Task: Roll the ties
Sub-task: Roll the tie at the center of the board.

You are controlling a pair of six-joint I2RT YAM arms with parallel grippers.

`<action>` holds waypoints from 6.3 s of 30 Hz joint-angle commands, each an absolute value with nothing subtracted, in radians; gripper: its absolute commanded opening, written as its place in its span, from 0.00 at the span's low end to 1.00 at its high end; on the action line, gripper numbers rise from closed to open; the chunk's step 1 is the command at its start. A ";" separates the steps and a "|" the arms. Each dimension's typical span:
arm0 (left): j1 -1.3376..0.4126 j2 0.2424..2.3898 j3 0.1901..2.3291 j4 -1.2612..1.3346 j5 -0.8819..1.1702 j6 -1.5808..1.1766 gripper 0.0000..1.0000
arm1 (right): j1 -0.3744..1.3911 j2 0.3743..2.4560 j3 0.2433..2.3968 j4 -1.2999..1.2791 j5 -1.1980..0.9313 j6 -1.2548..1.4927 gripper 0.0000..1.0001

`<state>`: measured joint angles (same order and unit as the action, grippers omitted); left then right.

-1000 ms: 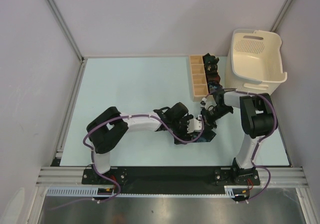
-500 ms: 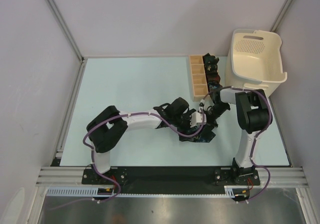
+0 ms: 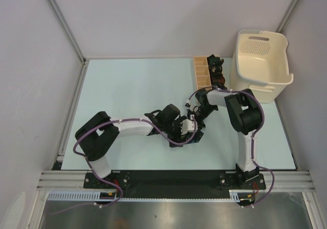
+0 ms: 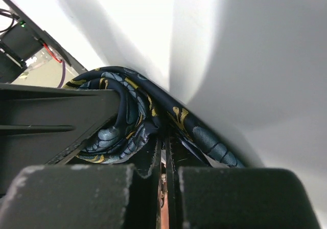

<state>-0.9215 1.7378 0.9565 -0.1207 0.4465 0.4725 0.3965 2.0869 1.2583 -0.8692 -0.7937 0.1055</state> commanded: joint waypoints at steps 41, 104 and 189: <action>-0.922 1.796 1.049 -0.265 0.351 0.500 0.47 | 0.367 1.996 1.192 -0.834 -0.698 0.086 0.00; -0.980 1.950 1.129 -0.275 0.362 0.517 0.14 | 0.011 1.792 0.989 -0.764 -0.968 -0.027 0.94; -0.980 1.994 1.183 -0.319 0.387 0.511 0.16 | 0.293 1.796 0.816 -0.201 -1.003 0.316 0.94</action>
